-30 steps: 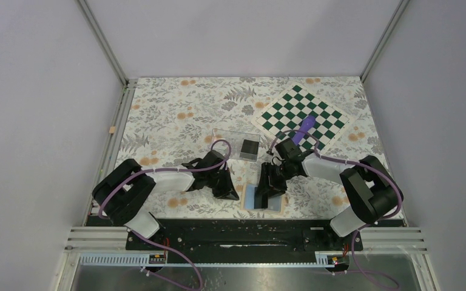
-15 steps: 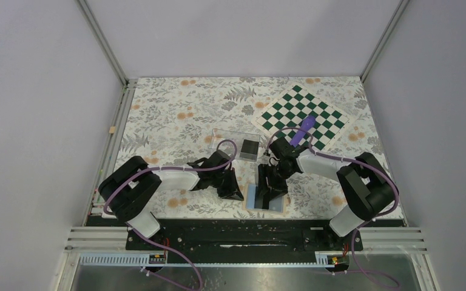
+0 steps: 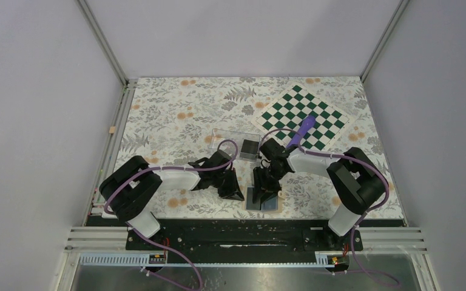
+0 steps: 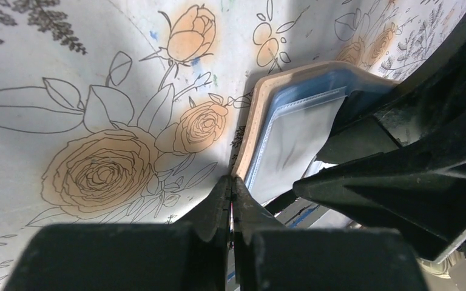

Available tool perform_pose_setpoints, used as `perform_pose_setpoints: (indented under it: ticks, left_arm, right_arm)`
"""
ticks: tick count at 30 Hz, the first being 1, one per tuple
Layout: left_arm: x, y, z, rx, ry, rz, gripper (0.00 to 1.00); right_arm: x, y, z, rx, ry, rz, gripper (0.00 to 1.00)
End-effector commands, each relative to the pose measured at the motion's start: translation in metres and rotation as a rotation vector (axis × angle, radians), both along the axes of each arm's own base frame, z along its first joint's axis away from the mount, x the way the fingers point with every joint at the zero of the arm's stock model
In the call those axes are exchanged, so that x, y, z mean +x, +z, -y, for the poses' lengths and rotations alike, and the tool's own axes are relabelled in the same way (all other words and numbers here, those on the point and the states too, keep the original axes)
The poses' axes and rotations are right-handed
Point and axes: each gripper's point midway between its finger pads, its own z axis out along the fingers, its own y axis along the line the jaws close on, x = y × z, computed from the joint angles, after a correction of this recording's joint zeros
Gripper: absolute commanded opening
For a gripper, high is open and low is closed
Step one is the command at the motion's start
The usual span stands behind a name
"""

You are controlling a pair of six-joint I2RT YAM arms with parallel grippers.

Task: Put the credit cards into the card holder
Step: Insert the credit card into the card holder.

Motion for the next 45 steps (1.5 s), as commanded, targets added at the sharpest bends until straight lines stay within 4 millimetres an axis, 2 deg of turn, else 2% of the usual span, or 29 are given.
perform_pose_setpoints:
  ticks: [1,4,7,12,17,20,24,29,32,35,38,42,44,45]
  left_arm:
    - [0.001,0.003,-0.002,0.025,-0.001,0.034,0.09]
    - [0.001,0.011,-0.008,0.022,0.016,0.058,0.36]
    - [0.001,0.018,-0.009,-0.028,0.041,0.064,0.49]
    - [0.004,0.029,0.004,-0.200,0.058,0.045,0.55]
    - [0.005,0.017,0.011,-0.241,0.063,0.003,0.57]
    - [0.006,0.011,0.013,-0.244,0.066,-0.013,0.57]
    - [0.006,0.014,0.018,-0.274,0.061,-0.013,0.57]
    - [0.008,0.044,0.030,-0.387,0.029,0.034,0.53]
    - [0.007,0.067,0.040,-0.459,-0.016,0.062,0.50]
    - [0.002,0.078,0.048,-0.480,-0.064,0.070,0.48]
    - [0.001,0.073,0.049,-0.447,-0.069,0.070,0.46]
    - [0.000,0.045,0.039,-0.263,-0.076,0.062,0.39]
    - [0.001,0.034,0.031,-0.161,-0.084,0.071,0.28]
    - [0.001,0.033,0.028,-0.133,-0.082,0.075,0.16]
  right_arm:
    - [0.002,0.013,-0.013,0.044,0.020,0.032,0.45]
    - [0.001,0.017,-0.001,0.006,0.038,0.070,0.52]
    - [0.001,0.023,0.006,-0.011,0.044,0.111,0.59]
    - [0.002,0.034,0.014,-0.021,0.054,0.159,0.61]
    - [0.002,0.027,0.027,-0.075,0.074,0.182,0.53]
    - [-0.002,0.010,0.036,-0.125,0.084,0.165,0.41]
    - [-0.005,-0.012,0.047,-0.176,0.092,0.148,0.26]
    - [-0.006,-0.021,0.043,-0.157,0.096,0.126,0.18]
    - [-0.006,-0.021,0.038,-0.138,0.098,0.121,0.16]
    - [-0.004,-0.019,0.035,-0.124,0.095,0.124,0.16]
    - [-0.002,-0.016,0.032,-0.111,0.093,0.126,0.15]
    - [0.000,-0.009,0.025,-0.081,0.086,0.129,0.16]
    - [0.001,-0.003,0.021,-0.062,0.079,0.133,0.17]
    - [0.002,0.001,0.019,-0.050,0.078,0.138,0.18]
